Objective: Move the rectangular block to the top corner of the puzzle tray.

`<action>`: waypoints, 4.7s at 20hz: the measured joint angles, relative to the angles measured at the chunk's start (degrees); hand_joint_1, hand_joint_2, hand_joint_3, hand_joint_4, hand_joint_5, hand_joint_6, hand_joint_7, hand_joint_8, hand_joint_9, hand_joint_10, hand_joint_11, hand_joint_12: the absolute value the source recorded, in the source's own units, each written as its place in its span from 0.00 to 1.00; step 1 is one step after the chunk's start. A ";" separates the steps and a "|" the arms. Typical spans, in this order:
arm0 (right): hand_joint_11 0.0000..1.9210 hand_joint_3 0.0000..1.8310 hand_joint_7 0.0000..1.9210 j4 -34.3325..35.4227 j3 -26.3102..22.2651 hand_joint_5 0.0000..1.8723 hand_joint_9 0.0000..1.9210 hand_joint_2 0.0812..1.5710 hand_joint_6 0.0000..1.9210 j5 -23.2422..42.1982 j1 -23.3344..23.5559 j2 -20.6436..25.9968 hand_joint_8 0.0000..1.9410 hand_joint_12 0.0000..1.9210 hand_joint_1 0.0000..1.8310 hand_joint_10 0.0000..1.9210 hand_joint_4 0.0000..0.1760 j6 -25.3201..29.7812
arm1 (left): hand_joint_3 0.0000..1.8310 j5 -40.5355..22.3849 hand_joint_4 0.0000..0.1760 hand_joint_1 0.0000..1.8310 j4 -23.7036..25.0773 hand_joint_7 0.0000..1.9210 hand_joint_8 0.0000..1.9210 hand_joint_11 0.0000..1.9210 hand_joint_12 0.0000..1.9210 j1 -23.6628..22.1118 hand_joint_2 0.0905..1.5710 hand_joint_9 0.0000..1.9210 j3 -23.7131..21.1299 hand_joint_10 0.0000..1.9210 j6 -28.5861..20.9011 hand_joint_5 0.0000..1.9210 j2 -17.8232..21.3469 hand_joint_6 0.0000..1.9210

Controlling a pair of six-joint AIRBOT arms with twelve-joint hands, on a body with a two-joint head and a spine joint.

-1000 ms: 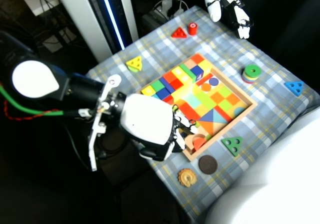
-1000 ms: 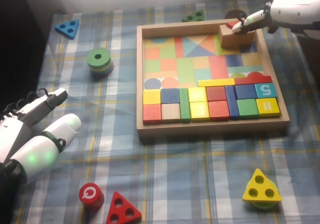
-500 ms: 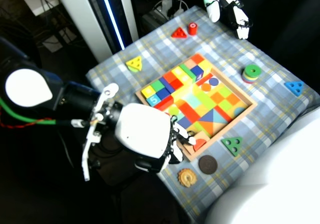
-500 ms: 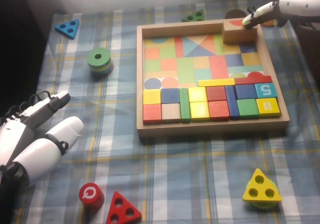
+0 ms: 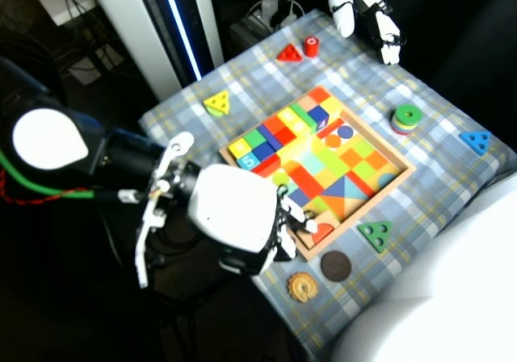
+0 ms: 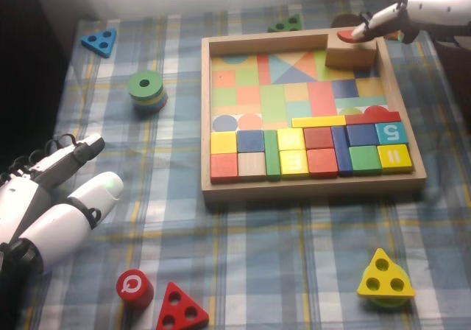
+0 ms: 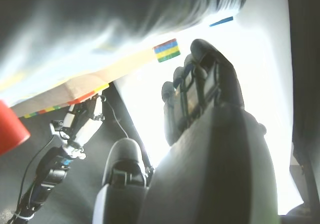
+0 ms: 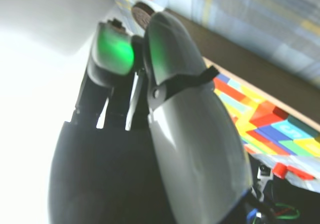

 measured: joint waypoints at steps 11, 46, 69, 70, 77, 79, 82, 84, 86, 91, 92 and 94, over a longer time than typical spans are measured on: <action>0.72 0.00 0.51 7.52 -2.99 0.20 0.70 0.72 0.00 2.78 0.04 3.87 1.00 1.00 0.98 1.00 0.00 -4.57 | 0.00 0.00 0.10 0.02 0.09 0.14 0.00 0.00 0.31 0.00 0.82 0.11 0.00 0.00 -0.02 0.18 0.00 0.00; 0.75 0.00 0.58 6.29 1.14 0.21 0.73 0.73 0.00 2.23 -6.47 -0.85 1.00 1.00 0.91 1.00 0.58 -4.55 | 0.00 0.02 0.14 0.01 -0.07 0.14 0.00 0.00 0.28 0.00 0.81 0.12 0.00 0.00 -0.28 0.18 0.00 0.00; 0.73 0.00 0.57 8.33 -0.37 0.16 0.70 0.74 0.00 2.73 -5.60 -0.46 1.00 1.00 0.90 1.00 0.62 -4.57 | 0.00 0.09 0.21 0.03 -0.26 0.14 0.00 0.00 0.29 0.00 0.81 0.13 -0.02 0.00 -0.42 0.18 -0.24 0.00; 0.73 0.00 0.56 8.24 -1.22 0.16 0.69 0.75 0.00 2.45 -5.62 -0.22 1.00 1.00 0.88 1.00 0.67 -4.57 | 0.00 0.07 0.16 0.04 -0.26 0.14 0.00 0.00 0.30 0.00 0.81 0.13 -0.02 0.00 -0.42 0.18 -0.24 0.00; 0.72 0.00 0.61 8.48 -8.20 0.18 0.71 0.72 0.00 4.37 -5.62 4.26 1.00 1.00 0.92 1.00 0.66 -4.61 | 0.00 0.09 0.06 0.03 -0.22 0.13 0.00 0.00 0.18 0.00 0.82 0.10 0.00 0.00 -0.42 0.18 -0.24 0.00; 0.76 0.00 0.63 11.32 -10.01 0.18 0.74 0.72 0.00 6.64 -5.62 6.47 1.00 1.00 0.93 1.00 0.54 -4.61 | 0.00 0.02 0.06 0.03 -0.20 0.13 0.00 0.00 0.17 0.33 0.82 0.09 -0.02 0.00 -0.42 0.17 -0.24 0.00; 0.78 0.00 0.64 22.47 -12.72 0.20 0.76 0.73 0.00 11.91 -7.67 9.68 1.00 1.00 0.92 1.00 0.34 -10.10 | 0.00 -0.59 0.10 0.02 -1.03 0.12 0.00 0.00 0.21 0.42 0.82 0.09 -0.02 0.00 -0.44 0.16 -0.22 0.00; 0.76 0.01 0.62 34.36 -18.18 0.20 0.76 0.76 0.00 13.81 -10.75 12.55 1.00 1.00 0.86 1.00 0.50 -26.16 | 0.00 -1.07 0.06 0.04 -1.11 0.12 0.00 0.00 0.17 0.42 0.83 0.09 -0.02 0.00 -0.46 0.17 -0.20 0.00; 0.73 0.02 0.57 42.91 -22.16 0.18 0.74 0.79 0.00 17.86 -14.29 14.40 1.00 1.00 0.72 1.00 0.28 -35.36 | 0.00 -1.55 0.14 0.03 -1.09 0.12 0.00 0.00 0.18 0.66 0.82 0.09 -0.02 0.00 -0.46 0.17 -0.15 0.00; 0.71 0.01 0.58 59.71 -29.42 0.13 0.70 0.79 0.00 35.34 -29.40 16.11 1.00 1.00 0.37 1.00 0.00 -43.89 | 0.00 -2.80 0.22 0.05 -2.56 0.14 0.00 0.00 0.28 0.76 0.82 0.11 -0.13 0.00 -0.46 0.18 0.13 0.00; 0.68 0.01 0.55 64.00 -31.23 0.12 0.68 0.81 0.00 39.78 -33.16 16.11 1.00 1.00 0.31 1.00 0.00 -46.05 | 0.00 -3.02 0.27 0.04 -2.45 0.13 0.00 0.00 0.26 0.76 0.81 0.10 -0.13 0.00 -0.46 0.17 0.13 0.00; 0.60 0.01 0.46 71.93 -34.91 0.08 0.59 0.86 0.00 49.51 -40.94 16.11 0.89 1.00 0.16 1.00 0.00 -51.15 | 0.00 -3.04 0.25 0.02 -2.67 0.12 0.00 0.00 0.23 0.79 0.81 0.10 -0.20 0.00 -0.44 0.16 0.13 0.00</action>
